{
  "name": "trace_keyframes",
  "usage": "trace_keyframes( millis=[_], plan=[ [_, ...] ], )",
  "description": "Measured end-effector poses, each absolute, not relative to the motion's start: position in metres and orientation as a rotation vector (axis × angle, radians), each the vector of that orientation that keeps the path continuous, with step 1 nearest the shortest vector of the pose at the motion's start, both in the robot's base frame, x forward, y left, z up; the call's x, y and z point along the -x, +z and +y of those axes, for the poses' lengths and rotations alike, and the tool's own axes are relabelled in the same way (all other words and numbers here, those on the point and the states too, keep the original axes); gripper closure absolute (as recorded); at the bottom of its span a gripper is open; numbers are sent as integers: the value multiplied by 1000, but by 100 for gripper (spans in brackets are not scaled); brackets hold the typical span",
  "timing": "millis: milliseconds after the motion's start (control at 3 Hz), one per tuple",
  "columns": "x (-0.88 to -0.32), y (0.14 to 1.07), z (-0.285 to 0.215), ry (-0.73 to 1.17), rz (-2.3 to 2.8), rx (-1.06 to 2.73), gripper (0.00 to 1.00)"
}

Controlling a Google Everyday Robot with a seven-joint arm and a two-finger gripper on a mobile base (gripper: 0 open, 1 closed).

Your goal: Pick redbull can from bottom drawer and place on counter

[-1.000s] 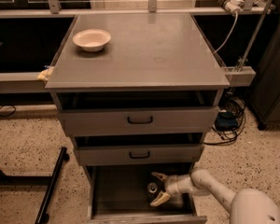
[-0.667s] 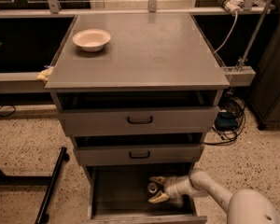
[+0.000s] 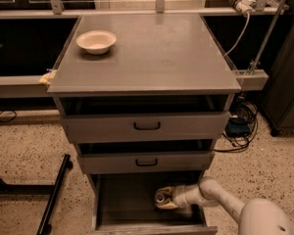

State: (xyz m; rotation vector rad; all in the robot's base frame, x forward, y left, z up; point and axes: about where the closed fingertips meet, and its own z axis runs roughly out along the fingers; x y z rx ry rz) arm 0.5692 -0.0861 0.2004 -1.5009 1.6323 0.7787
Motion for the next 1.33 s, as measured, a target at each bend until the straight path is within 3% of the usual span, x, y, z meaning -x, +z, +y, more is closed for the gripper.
trace_keyframes(
  millis=[333, 1333],
  plan=[
    [-561, 221, -87, 794, 1627, 1497, 100],
    [-531, 409, -109, 698, 1742, 1510, 100]
  ],
)
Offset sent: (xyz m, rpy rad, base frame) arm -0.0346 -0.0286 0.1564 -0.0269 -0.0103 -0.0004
